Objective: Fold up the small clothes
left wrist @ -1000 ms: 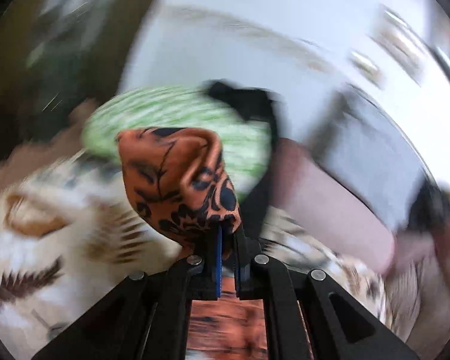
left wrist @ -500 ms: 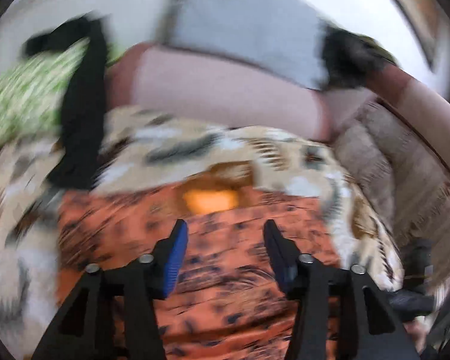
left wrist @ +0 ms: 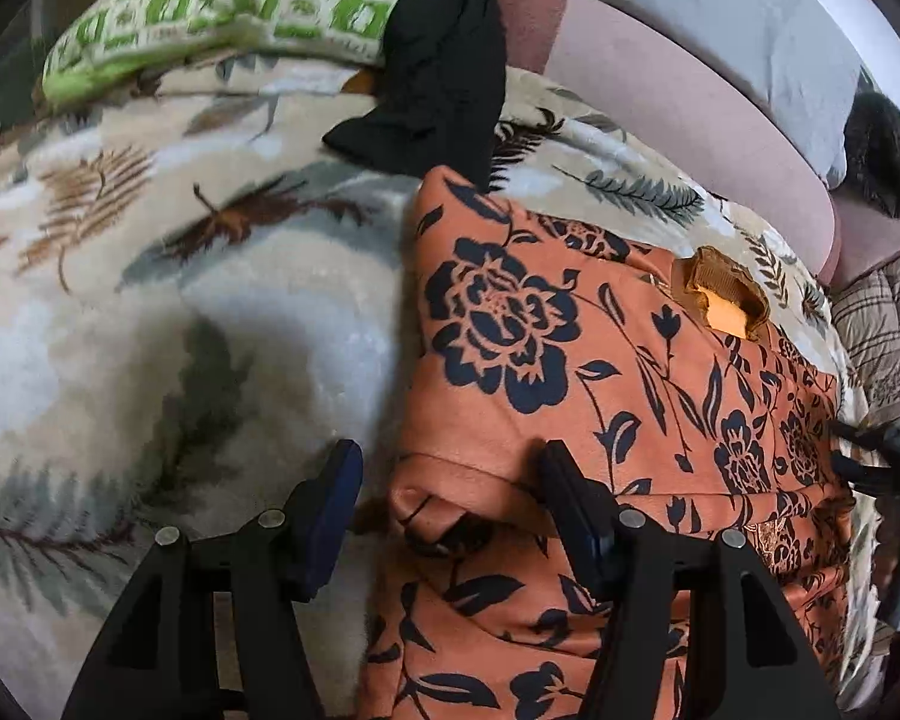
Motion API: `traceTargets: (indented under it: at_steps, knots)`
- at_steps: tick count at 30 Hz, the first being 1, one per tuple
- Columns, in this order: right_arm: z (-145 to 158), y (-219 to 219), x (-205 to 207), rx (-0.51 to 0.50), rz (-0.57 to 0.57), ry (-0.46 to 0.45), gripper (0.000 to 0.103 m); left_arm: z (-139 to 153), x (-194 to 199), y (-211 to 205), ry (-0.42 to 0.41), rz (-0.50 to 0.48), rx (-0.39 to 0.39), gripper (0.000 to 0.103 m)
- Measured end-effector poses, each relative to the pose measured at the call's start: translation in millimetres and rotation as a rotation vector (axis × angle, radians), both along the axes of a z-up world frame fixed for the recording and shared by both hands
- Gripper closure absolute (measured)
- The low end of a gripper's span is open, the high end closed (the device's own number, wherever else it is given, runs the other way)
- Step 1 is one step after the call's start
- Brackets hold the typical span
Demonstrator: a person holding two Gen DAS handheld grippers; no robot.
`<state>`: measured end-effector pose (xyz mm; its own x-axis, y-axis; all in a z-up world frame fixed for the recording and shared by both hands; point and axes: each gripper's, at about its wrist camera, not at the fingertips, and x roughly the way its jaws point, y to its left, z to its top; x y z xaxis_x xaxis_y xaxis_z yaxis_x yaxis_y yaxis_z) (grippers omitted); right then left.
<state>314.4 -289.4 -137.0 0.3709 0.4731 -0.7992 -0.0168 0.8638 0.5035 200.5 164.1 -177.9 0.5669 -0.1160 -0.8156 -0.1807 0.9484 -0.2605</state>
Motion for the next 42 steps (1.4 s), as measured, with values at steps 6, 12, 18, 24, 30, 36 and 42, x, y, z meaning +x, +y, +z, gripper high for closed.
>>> traceTargets:
  at_steps: [6, 12, 18, 24, 30, 36, 42]
  knots:
    - [40, 44, -9, -0.219, 0.11, -0.143, 0.089, -4, -1, 2, -0.019, -0.029, 0.003, 0.04]
    - [58, 39, -8, -0.404, 0.035, -0.273, 0.084, 24, 0, 0, -0.116, -0.026, 0.032, 0.04]
    - [19, 21, -8, -0.279, 0.037, -0.139, 0.035, 19, 27, -3, -0.056, -0.045, 0.071, 0.04]
    - [55, -2, -22, 0.079, -0.004, -0.197, 0.027, 1, 38, -3, 0.02, -0.034, 0.132, 0.042]
    - [-16, -20, -11, 0.323, -0.049, 0.035, 0.026, 30, 13, -2, -0.054, -0.013, 0.125, 0.045]
    - [2, -13, -23, 0.343, 0.001, -0.032, 0.015, 4, 13, -17, 0.065, -0.066, 0.196, 0.04]
    - [26, -32, -52, 0.321, -0.063, -0.079, 0.019, 30, -11, 3, 0.001, 0.027, 0.159, 0.04]
